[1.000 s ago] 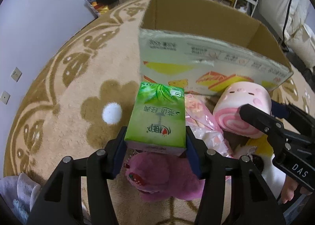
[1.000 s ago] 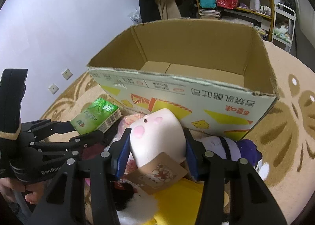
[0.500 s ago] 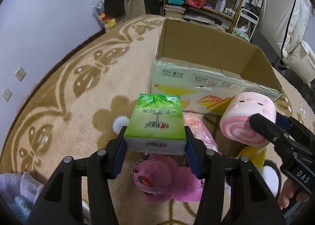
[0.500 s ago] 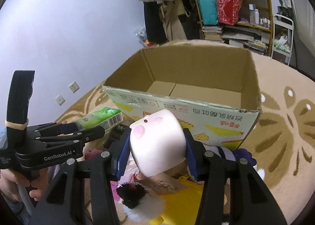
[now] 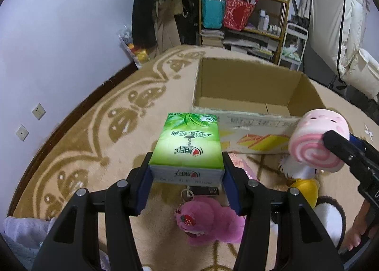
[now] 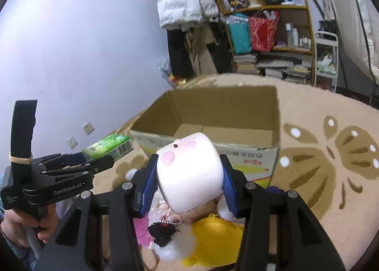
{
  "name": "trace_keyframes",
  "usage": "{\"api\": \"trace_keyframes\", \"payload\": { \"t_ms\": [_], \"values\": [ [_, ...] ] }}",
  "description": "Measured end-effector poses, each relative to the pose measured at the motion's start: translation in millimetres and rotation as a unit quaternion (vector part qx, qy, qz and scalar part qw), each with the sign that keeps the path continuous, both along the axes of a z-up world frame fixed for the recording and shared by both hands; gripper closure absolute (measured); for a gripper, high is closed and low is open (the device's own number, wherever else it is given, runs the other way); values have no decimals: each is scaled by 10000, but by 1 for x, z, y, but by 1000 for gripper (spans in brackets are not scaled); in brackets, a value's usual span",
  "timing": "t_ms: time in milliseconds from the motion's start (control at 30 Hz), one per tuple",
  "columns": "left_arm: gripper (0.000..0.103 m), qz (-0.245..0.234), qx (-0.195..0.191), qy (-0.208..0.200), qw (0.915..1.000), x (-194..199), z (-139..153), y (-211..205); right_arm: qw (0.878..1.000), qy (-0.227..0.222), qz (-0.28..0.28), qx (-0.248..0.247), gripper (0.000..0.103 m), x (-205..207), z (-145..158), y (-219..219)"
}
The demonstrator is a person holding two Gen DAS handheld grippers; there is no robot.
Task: Organize soft objects
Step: 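Lift the green pack with the left tool while the right tool lifts the roll plush over the box, then open the left tool to drop the green pack while the right tool releases the roll plush into the box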
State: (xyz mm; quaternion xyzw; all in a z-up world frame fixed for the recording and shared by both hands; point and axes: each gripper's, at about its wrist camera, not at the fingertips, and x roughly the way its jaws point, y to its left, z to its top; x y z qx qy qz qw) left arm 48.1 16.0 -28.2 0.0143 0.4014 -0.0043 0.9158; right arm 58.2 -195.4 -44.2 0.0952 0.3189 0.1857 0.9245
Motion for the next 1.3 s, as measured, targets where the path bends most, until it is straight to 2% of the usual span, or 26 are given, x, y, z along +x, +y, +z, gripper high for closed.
{"api": "trace_keyframes", "payload": {
  "t_ms": [100,267,500,833,1300],
  "values": [
    [51,4,-40,-253,9997,-4,10,1,9997,-205,-140,59,51,-8,8,-4],
    [51,-58,98,-740,9972,-8,26,-3,9978,-553,-323,196,51,-19,20,-14],
    [51,-208,289,-1330,9905,2,48,-12,9952,-768,-561,218,51,-16,25,-20],
    [51,-264,419,-1341,9897,18,44,-22,9920,-966,-779,237,51,-3,27,-26],
    [51,-417,142,-1237,9913,53,43,-21,9914,-1014,-813,167,51,8,33,-29]
  ]
}}
